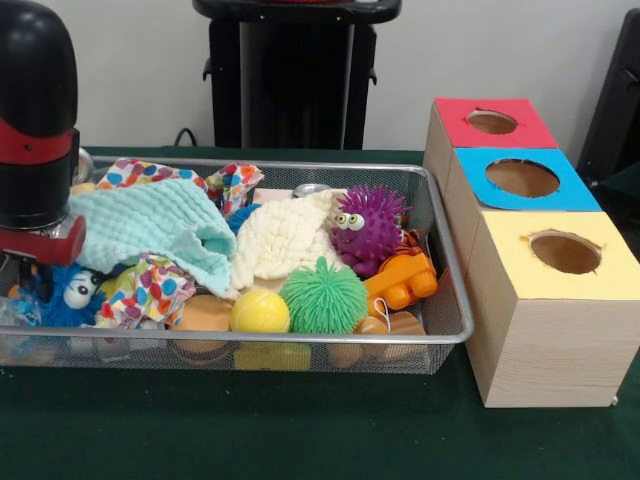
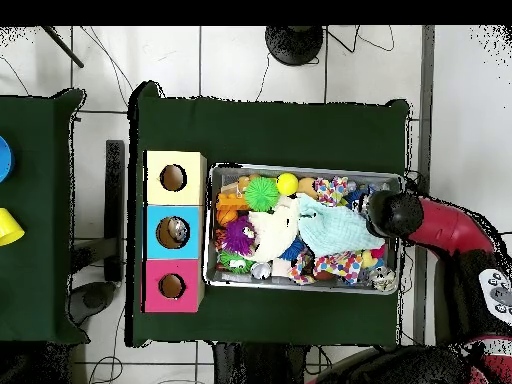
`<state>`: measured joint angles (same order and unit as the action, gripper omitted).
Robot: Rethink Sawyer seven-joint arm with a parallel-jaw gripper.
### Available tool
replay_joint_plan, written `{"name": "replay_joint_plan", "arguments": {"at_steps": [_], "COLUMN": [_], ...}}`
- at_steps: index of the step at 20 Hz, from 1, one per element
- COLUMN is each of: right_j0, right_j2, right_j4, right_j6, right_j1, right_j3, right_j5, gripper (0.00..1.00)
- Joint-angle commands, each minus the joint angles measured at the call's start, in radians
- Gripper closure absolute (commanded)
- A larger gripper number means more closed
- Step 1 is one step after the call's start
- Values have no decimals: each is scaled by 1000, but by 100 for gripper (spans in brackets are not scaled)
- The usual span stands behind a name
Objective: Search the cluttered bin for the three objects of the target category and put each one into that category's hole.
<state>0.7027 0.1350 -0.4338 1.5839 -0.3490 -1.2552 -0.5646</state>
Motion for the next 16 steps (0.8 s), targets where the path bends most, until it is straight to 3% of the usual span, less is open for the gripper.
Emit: {"name": "replay_joint_plan", "arguments": {"at_steps": [1, 4, 7, 12, 16], "right_j0": [-23, -64, -93, -115, -165], "right_j2": [56, 19, -1, -20, -64], "right_j4": [-7, 19, 33, 25, -50], "right_j6": [-48, -33, -22, -5, 8], "right_j1": [-113, -204, -246, -276, -297], "right_j3": [-111, -139, -135, -147, -143], "right_j5": [-52, -170, -247, -275, -225], "gripper": [100, 100, 100, 100, 100]}}
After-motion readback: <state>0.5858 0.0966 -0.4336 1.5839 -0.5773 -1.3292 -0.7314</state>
